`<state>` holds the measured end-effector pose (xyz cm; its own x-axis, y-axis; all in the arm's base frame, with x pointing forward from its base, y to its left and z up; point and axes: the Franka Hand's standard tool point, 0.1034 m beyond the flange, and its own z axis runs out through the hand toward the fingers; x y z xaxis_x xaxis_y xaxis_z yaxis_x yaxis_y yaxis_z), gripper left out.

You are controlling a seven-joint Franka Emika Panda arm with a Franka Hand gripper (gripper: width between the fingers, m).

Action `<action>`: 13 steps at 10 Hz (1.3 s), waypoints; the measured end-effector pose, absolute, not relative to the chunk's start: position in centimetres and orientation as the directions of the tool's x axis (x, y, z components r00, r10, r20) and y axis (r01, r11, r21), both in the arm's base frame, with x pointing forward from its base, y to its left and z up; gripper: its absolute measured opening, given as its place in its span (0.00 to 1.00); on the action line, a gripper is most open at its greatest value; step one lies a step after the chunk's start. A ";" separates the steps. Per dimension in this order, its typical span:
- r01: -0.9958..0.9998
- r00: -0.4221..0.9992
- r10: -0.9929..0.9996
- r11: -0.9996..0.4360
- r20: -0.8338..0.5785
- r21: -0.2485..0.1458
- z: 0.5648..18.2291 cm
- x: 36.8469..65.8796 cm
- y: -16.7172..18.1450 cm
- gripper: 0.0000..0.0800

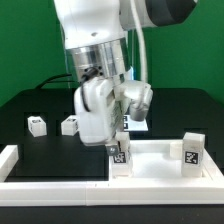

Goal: Assemble square table

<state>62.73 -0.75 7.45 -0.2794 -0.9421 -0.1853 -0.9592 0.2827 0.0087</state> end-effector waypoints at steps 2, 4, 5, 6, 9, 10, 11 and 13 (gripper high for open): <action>-0.970 -0.238 -0.954 0.242 -0.182 -0.002 7.4 62.7 -0.8 0.57; -1.000 -0.005 -0.990 0.007 -0.140 -0.019 7.3 62.5 -0.7 0.77; -0.961 0.270 -0.958 -0.262 -0.099 -0.091 7.3 63.0 -0.9 0.80; -0.957 0.286 -0.954 -0.277 -0.096 -0.089 7.2 62.9 -1.1 0.81; -0.845 0.533 -0.844 -0.527 -0.052 -0.092 7.3 62.9 -1.4 0.81; -0.749 0.662 -0.749 -0.658 -0.028 -0.076 7.6 63.2 -1.0 0.81; -0.643 0.765 -0.644 -0.763 -0.008 -0.073 7.9 63.5 -0.5 0.81; -0.652 0.757 -0.653 -0.755 -0.006 -0.072 7.7 63.5 -0.9 0.81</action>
Offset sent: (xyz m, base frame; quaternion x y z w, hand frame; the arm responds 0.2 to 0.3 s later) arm -0.0090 0.0222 0.0003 -0.0760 0.0537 -0.4474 0.8895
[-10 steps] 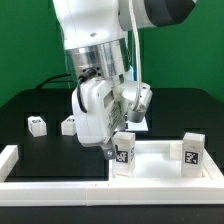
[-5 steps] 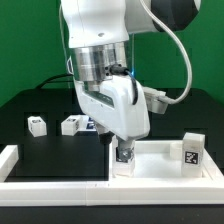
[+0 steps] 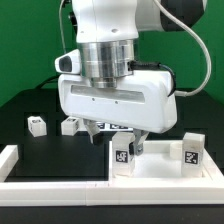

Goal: Assemble square table

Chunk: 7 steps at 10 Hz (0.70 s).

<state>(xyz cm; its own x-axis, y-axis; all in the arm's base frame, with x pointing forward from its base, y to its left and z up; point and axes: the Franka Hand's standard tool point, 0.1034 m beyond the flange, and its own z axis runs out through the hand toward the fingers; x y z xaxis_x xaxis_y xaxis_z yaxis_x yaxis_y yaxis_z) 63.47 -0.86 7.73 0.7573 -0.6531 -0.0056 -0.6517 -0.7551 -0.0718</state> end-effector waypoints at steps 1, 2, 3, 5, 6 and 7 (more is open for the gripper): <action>-0.674 0.738 -0.675 -0.735 -0.008 -0.071 7.7 63.5 -0.8 0.68; -0.675 0.737 -0.676 -0.735 -0.008 -0.071 7.7 63.5 -0.9 0.51; -0.724 0.689 -0.725 -0.687 -0.013 -0.071 7.7 63.5 -0.9 0.51; -0.844 0.535 -0.844 -0.532 -0.029 -0.068 7.6 63.4 -0.8 0.36; -0.857 0.514 -0.857 -0.511 -0.030 -0.067 7.6 63.4 -0.9 0.36; -0.910 0.414 -0.910 -0.411 -0.041 -0.062 7.5 63.4 -1.1 0.36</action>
Offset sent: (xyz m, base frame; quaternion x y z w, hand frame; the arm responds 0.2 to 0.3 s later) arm 0.0000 0.0000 0.0000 0.0000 0.0000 0.1296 0.9916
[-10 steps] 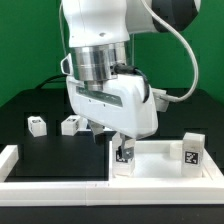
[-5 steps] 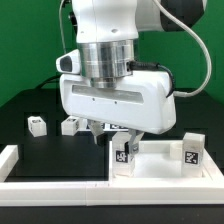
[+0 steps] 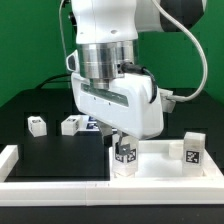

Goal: Assemble square table

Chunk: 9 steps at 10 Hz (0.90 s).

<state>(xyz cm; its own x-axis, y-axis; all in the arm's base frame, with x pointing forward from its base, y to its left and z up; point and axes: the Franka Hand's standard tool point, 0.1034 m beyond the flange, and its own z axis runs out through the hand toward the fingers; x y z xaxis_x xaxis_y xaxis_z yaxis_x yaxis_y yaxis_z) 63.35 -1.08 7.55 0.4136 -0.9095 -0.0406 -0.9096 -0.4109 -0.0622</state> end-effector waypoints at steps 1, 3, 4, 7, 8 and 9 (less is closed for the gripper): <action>-0.967 0.251 -0.966 -0.248 -0.063 -0.057 7.4 63.3 -1.8 0.36; -0.989 -0.136 -0.982 0.143 -0.130 -0.044 7.4 63.3 -2.1 0.36; -0.960 -0.266 -0.952 0.276 -0.154 -0.050 7.5 63.8 -2.1 0.30; -0.932 -0.345 -0.927 0.357 -0.149 -0.060 7.4 64.0 -2.2 0.28; -0.951 -0.290 -0.947 0.302 -0.141 -0.068 7.5 64.0 -2.0 0.39; -0.989 -0.116 -0.988 0.124 -0.102 -0.081 7.7 64.0 -1.5 0.39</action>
Offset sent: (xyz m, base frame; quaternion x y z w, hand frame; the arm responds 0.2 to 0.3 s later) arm 0.0260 0.0057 0.0041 0.0701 -0.0778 0.4120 0.9051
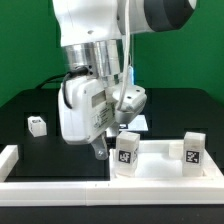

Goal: Assemble square table

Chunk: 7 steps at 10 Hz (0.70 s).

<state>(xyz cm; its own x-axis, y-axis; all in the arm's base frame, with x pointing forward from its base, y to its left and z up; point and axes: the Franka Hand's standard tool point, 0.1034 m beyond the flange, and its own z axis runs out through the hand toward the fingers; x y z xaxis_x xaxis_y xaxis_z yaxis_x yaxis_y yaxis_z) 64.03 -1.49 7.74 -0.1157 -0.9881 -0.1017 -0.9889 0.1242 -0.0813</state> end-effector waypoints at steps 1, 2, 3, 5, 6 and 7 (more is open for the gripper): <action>-0.994 0.078 -0.994 -0.072 -0.076 -0.087 8.0 64.1 -1.0 0.61; -0.972 0.219 -0.974 -0.212 -0.064 -0.097 8.1 64.1 -0.5 0.77; -0.953 0.290 -0.956 -0.283 -0.048 -0.109 8.1 64.2 -0.5 0.77; -0.917 0.387 -0.921 -0.382 -0.035 -0.112 8.0 64.2 -0.7 0.81; -0.865 0.495 -0.869 -0.491 -0.014 -0.104 8.0 64.1 -0.7 0.81; -0.767 0.639 -0.769 -0.639 0.023 -0.063 7.7 63.9 0.1 0.81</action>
Offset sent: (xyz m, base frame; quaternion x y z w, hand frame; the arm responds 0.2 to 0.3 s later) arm 0.0000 0.0000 0.0000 0.0000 0.0000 -0.1938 0.9810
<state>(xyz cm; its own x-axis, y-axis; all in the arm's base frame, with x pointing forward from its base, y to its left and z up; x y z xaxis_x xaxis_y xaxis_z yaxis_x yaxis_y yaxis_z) 63.88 0.14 7.73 0.6385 -0.7692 0.0234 -0.7670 -0.6386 -0.0628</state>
